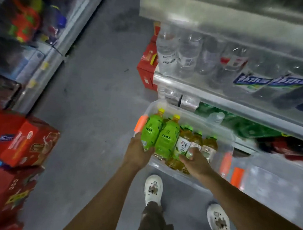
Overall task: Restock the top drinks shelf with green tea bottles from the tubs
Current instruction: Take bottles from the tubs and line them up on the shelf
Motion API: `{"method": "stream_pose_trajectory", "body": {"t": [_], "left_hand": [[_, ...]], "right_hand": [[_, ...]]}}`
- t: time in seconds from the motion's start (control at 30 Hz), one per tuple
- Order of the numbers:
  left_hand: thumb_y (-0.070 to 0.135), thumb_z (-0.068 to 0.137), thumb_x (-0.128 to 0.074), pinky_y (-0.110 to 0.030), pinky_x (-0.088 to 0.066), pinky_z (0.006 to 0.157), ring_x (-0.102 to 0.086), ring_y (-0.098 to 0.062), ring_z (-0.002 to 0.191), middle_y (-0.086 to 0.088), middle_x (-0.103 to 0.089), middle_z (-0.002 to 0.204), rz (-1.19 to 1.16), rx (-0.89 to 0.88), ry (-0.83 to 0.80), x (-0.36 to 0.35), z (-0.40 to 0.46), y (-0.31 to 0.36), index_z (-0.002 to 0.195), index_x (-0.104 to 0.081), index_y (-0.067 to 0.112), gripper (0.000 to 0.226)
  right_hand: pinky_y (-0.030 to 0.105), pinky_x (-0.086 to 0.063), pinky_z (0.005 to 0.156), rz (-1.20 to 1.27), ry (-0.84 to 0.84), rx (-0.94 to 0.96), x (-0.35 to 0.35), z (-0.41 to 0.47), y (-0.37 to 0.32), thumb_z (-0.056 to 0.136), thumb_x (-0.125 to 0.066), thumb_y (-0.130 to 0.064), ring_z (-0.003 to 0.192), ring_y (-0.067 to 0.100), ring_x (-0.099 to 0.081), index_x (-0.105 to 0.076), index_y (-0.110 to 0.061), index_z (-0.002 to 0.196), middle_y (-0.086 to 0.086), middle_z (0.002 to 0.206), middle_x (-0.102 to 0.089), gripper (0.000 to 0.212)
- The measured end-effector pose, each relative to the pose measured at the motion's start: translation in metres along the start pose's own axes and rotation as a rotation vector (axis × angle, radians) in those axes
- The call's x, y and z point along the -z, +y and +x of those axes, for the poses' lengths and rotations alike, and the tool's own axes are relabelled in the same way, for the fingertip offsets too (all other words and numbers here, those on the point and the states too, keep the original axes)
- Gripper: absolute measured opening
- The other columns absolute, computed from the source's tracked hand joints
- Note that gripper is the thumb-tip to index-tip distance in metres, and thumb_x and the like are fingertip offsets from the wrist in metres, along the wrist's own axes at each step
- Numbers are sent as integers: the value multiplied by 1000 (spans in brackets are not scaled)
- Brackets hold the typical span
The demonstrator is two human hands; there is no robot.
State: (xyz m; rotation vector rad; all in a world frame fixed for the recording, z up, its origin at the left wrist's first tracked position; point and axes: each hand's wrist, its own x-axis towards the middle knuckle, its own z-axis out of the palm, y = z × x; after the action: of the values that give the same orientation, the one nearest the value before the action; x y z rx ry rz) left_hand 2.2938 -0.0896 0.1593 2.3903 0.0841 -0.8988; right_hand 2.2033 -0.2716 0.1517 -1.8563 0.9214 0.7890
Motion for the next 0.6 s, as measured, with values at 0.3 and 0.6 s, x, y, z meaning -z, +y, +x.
{"method": "stream_pose_trajectory", "body": {"t": [0.3,0.6], "left_hand": [[21,90,-70,-47,-43,105,-41,-31,134,-11,-36,147,231,-106,-89,-25,82,-31,156,-23,14,81],[30,90,-70,-37,-40,104,-33,-26,140,-8,-29,155,366,-114,-64,-43,95,-33,158,-14,12,90]], "right_hand": [[50,-31,115,138,204,-233,-77,98,-58,80,-77,-41,143,42,-28,9,-14,155,19,159,-15,117],[50,-43,102,29,244,-250,-88,115,-46,68,-86,-38,132,45,-41,27,-30,151,21,152,-16,140]]}}
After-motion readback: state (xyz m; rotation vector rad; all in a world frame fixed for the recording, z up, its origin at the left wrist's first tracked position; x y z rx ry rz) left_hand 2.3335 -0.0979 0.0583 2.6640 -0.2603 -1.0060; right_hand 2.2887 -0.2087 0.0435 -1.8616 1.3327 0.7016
